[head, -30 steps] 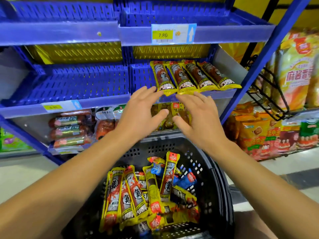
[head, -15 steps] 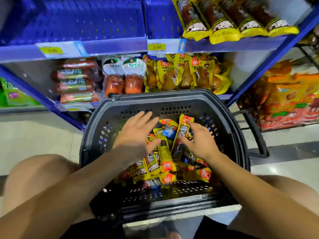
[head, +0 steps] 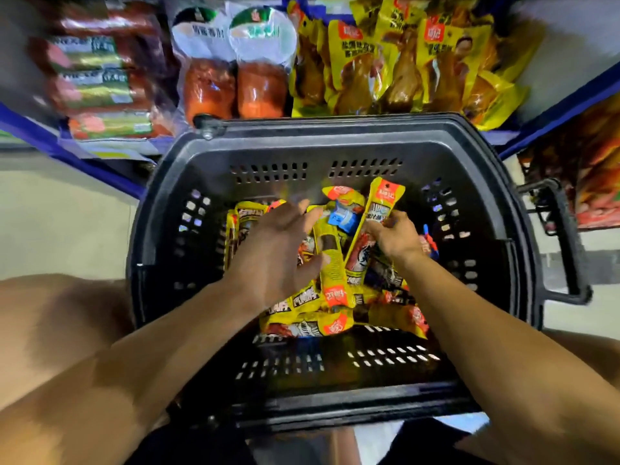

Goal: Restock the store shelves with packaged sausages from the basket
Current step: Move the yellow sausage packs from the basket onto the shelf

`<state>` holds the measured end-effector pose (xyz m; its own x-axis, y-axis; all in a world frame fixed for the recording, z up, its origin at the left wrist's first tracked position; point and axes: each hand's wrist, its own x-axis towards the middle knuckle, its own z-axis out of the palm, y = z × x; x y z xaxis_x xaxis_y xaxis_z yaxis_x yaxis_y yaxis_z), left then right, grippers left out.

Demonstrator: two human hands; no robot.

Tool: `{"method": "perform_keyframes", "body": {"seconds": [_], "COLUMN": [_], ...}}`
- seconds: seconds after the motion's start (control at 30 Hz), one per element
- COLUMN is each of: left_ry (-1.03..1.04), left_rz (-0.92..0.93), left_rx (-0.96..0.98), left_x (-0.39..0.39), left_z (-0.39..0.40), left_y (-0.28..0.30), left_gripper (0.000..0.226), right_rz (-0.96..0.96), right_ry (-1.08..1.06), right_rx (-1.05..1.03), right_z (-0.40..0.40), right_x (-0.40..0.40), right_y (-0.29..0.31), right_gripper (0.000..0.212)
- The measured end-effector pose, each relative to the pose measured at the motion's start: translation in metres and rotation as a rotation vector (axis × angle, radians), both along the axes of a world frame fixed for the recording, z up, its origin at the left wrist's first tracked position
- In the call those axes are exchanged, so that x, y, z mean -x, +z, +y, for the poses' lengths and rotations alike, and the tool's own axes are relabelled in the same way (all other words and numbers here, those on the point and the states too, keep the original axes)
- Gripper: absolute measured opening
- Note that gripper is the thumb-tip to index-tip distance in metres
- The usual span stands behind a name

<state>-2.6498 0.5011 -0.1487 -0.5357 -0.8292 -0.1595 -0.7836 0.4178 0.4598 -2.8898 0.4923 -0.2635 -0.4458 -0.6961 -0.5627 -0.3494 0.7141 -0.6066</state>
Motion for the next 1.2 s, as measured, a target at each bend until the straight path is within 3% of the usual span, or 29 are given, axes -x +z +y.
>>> {"method": "perform_keyframes", "body": {"seconds": [0.13, 0.37, 0.53, 0.6, 0.67, 0.83, 0.93, 1.03, 1.2], "left_ry": [-0.008, 0.134, 0.296, 0.333, 0.373, 0.461, 0.512, 0.535, 0.542], "left_rz": [-0.019, 0.126, 0.353, 0.439, 0.491, 0.512, 0.53, 0.529, 0.524], "left_rx": [-0.027, -0.184, -0.444, -0.49, -0.489, -0.508, -0.566, -0.6, -0.63], "left_x": [-0.002, -0.001, 0.0, -0.001, -0.002, -0.015, -0.027, -0.037, -0.044], "left_z": [0.0, 0.003, 0.006, 0.007, 0.007, 0.002, 0.002, 0.004, 0.005], "left_y": [-0.005, -0.009, -0.007, -0.009, -0.011, -0.018, -0.024, -0.03, -0.034], "left_gripper": [0.075, 0.072, 0.07, 0.056, 0.042, 0.018, 0.02, 0.026, 0.025], "right_rz": [-0.061, -0.053, -0.421, -0.58, -0.602, -0.179, 0.025, 0.136, 0.26], "right_ry": [-0.056, 0.118, 0.029, -0.026, 0.014, 0.251, 0.35, 0.414, 0.546], "right_rx": [0.086, 0.406, 0.461, 0.44, 0.428, 0.316, 0.293, 0.253, 0.235], "right_z": [0.004, 0.015, 0.024, 0.025, 0.023, 0.017, 0.006, -0.015, -0.029], "right_x": [-0.001, -0.022, -0.058, -0.073, -0.078, -0.052, -0.032, -0.021, -0.026], "right_y": [0.005, 0.083, 0.122, 0.123, 0.117, 0.074, 0.043, 0.021, -0.01], "right_gripper": [0.023, 0.029, 0.021, 0.02, 0.019, 0.041, 0.06, 0.072, 0.07]}}
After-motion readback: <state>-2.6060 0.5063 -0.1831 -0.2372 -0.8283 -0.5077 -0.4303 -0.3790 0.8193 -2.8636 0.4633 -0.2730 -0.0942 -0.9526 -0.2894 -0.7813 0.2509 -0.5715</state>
